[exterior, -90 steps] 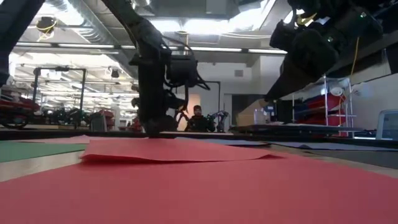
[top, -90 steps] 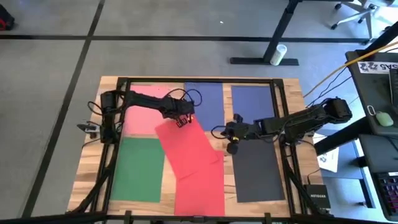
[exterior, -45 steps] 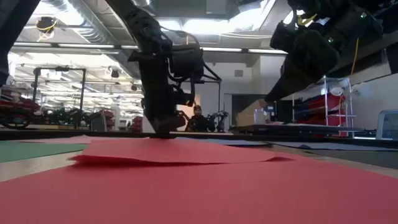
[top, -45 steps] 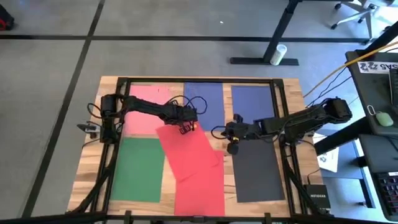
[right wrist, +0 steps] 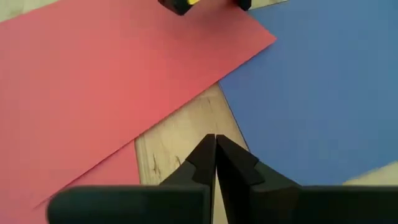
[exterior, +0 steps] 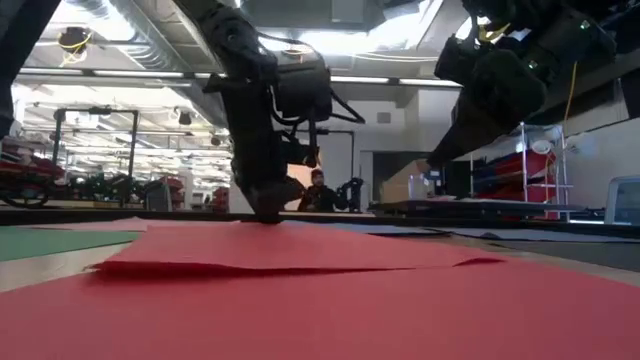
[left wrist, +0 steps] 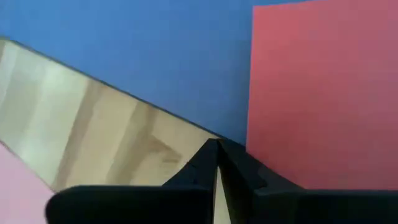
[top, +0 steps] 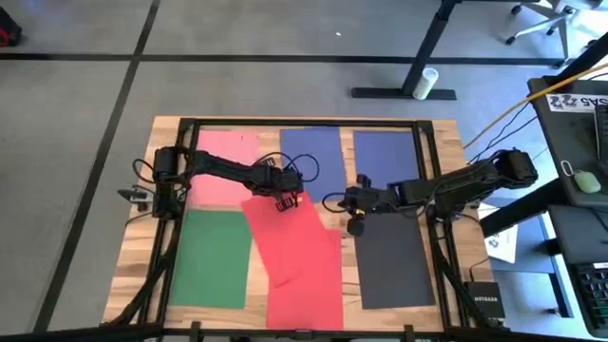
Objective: Organize paper
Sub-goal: Stack the red paper on top of the red paper
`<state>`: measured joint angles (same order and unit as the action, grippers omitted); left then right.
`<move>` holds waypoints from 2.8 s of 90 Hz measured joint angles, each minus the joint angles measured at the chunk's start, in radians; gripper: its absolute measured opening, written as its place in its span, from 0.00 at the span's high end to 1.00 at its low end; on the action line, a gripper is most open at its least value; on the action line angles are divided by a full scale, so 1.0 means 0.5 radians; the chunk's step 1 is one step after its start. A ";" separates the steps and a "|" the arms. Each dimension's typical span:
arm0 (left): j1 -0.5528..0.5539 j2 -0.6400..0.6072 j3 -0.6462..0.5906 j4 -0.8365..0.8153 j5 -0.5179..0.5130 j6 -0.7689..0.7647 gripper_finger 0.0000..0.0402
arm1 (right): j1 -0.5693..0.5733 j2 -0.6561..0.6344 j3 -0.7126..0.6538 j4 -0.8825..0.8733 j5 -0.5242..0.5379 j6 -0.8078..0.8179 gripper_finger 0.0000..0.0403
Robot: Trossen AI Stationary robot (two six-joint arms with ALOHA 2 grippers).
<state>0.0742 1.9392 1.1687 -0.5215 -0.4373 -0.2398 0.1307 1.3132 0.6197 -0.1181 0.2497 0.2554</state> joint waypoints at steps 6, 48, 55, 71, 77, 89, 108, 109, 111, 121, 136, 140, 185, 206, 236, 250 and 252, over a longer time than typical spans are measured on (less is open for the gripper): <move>-0.027 0.003 0.029 0.014 0.041 0.009 1.00 | 0.000 0.000 0.000 -0.015 0.000 0.000 1.00; -0.137 0.005 0.132 0.139 0.153 0.094 1.00 | 0.000 0.000 0.000 -0.027 -0.001 0.000 1.00; -0.136 0.005 0.132 0.120 0.135 0.098 1.00 | 0.000 0.000 0.000 -0.027 -0.001 0.001 1.00; -0.117 0.005 0.132 0.129 0.094 0.117 1.00 | 0.000 0.000 0.000 -0.027 -0.002 0.001 1.00; -0.116 0.004 0.132 0.144 0.158 0.129 1.00 | 0.000 0.000 0.000 -0.027 -0.015 0.001 1.00; -0.144 0.004 0.132 0.149 0.189 0.130 1.00 | 0.000 0.000 0.000 -0.027 -0.033 0.002 1.00; -0.154 0.004 0.132 0.192 0.189 0.130 1.00 | 0.000 0.000 0.000 -0.027 -0.033 0.002 1.00; -0.154 0.004 0.132 0.192 0.189 0.130 1.00 | 0.000 0.000 0.000 -0.027 -0.033 0.002 1.00; -0.154 0.004 0.132 0.192 0.189 0.130 1.00 | 0.000 0.000 0.000 -0.026 -0.033 0.002 1.00; -0.164 0.004 0.132 0.212 0.214 0.135 1.00 | 0.000 0.000 0.000 -0.027 -0.046 0.002 1.00; -0.189 0.003 0.132 0.291 0.237 0.182 1.00 | 0.000 0.000 0.000 -0.027 -0.053 0.001 1.00; -0.190 0.003 0.132 0.293 0.195 0.175 1.00 | 0.000 0.000 0.000 -0.027 -0.053 0.002 1.00; -0.195 0.069 0.134 0.367 0.298 0.129 1.00 | 0.000 -0.001 0.000 -0.030 -0.053 0.001 1.00; -0.301 0.071 0.134 0.433 0.305 0.091 1.00 | -0.001 -0.002 -0.001 -0.031 -0.053 0.001 1.00; -0.354 0.071 0.174 0.546 0.383 0.101 1.00 | 0.000 -0.002 -0.001 -0.039 -0.053 0.001 1.00; -0.400 0.060 0.285 0.250 0.371 0.111 1.00 | 0.000 -0.002 -0.001 -0.039 -0.053 0.001 1.00; -0.410 0.053 0.305 0.175 0.358 0.100 1.00 | 0.000 -0.002 -0.001 -0.037 -0.053 0.001 1.00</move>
<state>-0.1310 1.9660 1.3210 -0.4342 -0.2582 -0.1899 0.1307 1.3125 0.6193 -0.1369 0.2230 0.2558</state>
